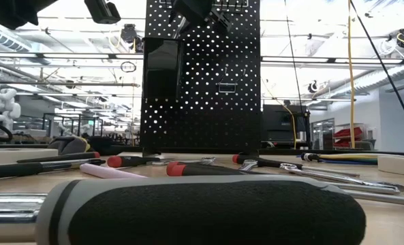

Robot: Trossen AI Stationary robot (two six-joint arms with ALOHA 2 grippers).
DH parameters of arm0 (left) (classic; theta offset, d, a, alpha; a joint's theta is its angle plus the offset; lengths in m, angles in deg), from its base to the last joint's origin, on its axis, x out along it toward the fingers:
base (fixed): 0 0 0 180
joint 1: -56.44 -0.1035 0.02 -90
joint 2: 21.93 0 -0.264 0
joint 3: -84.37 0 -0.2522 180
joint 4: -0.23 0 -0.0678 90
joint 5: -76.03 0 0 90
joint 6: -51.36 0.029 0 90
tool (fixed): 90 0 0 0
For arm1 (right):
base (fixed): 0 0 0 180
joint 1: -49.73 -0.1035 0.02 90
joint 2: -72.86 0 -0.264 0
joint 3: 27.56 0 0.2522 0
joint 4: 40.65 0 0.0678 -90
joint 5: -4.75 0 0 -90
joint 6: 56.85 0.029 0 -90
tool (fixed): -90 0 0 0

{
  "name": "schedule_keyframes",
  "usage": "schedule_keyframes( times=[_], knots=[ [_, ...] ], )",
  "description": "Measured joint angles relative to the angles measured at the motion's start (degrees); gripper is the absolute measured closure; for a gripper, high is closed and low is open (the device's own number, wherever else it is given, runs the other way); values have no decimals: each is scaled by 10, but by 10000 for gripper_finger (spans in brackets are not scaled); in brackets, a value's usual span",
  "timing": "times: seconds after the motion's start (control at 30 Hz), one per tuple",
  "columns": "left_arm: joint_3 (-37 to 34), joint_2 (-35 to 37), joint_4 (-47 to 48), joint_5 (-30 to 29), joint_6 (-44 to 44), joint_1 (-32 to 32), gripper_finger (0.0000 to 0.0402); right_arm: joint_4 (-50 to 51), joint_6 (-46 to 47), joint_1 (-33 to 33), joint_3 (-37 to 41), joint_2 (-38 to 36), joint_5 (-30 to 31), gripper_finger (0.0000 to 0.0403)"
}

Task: Hang tools onto peg board
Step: Put the silver magnetic rod into the black bin on the peg board

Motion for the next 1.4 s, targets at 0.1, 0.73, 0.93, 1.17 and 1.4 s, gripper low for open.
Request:
schedule_keyframes(
  times=[0.1, 0.73, 0.93, 1.17, 1.4],
  knots=[
    [0, 0, 0, 0, 11, 0, 336, -1, 23, 5, 0, 0, 1, 244],
    [0, 0, 0, 0, 8, 0, 336, -3, 400, 20, 0, -1, 79, 256],
    [0, 0, 1, 0, 9, 0, 336, 0, 475, 1, 0, -1, 100, 257],
    [0, 0, 1, 11, 7, 0, 336, 6, 566, -20, 0, -1, 115, 269],
    [0, 0, 0, 18, 6, 0, 336, 6, 574, -40, 0, -1, 205, 292]
  ],
)
